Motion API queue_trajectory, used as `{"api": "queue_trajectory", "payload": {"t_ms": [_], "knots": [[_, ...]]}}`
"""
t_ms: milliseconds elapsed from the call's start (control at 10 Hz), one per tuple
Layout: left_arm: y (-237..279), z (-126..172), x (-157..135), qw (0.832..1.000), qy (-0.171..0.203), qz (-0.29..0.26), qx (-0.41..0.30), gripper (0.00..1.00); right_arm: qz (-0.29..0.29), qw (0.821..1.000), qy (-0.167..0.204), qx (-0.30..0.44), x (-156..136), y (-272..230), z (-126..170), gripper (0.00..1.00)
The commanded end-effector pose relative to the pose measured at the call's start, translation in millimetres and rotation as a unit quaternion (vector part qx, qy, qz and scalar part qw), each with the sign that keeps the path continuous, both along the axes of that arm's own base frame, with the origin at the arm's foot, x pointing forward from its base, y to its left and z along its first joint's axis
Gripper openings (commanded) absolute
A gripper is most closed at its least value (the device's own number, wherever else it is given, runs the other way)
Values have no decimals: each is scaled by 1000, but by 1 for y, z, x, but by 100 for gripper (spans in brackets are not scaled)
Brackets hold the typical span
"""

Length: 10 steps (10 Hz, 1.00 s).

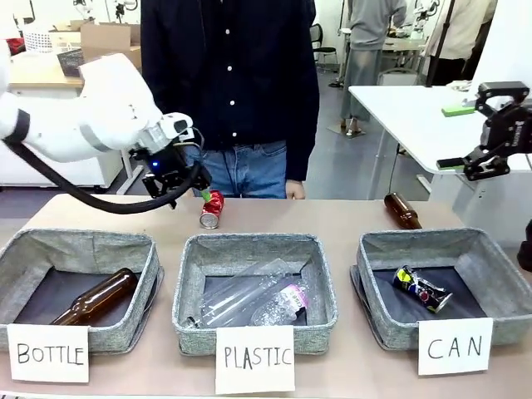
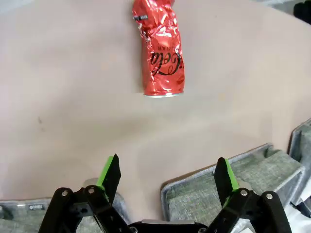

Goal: Sort the can waste into the basket.
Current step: Pick up the can waste from the table and place it in the right Fabric basket.

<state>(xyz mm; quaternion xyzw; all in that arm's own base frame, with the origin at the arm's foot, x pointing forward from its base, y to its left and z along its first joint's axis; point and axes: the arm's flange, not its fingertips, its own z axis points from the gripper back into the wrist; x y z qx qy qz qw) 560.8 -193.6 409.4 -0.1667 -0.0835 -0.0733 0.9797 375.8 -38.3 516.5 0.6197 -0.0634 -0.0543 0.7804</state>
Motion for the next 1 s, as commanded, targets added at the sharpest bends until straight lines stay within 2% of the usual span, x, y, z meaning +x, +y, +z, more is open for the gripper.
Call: {"api": "queue_trajectory", "payload": {"t_ms": [0, 100, 200, 400, 600, 900], "knots": [[-6, -8, 1, 1000, 6, -9, 4, 100, 7, 1000, -7, -3, 1, -2, 2, 100], [-11, -13, 2, 995, -52, 64, 61, 100, 7, 1000, -7, -3, 1, -2, 2, 100], [-29, -27, 19, 994, -57, 66, 67, 100, 7, 1000, -7, -3, 1, -2, 2, 100], [-55, -46, 59, 982, -80, 140, 103, 100, 7, 1000, -7, -3, 1, -2, 2, 100], [-69, -66, 80, 980, -69, 139, 123, 100, 7, 1000, -7, -3, 1, -2, 2, 100], [-81, -88, 94, 987, -42, 115, 104, 100, 7, 1000, -7, -3, 1, -2, 2, 100]]}}
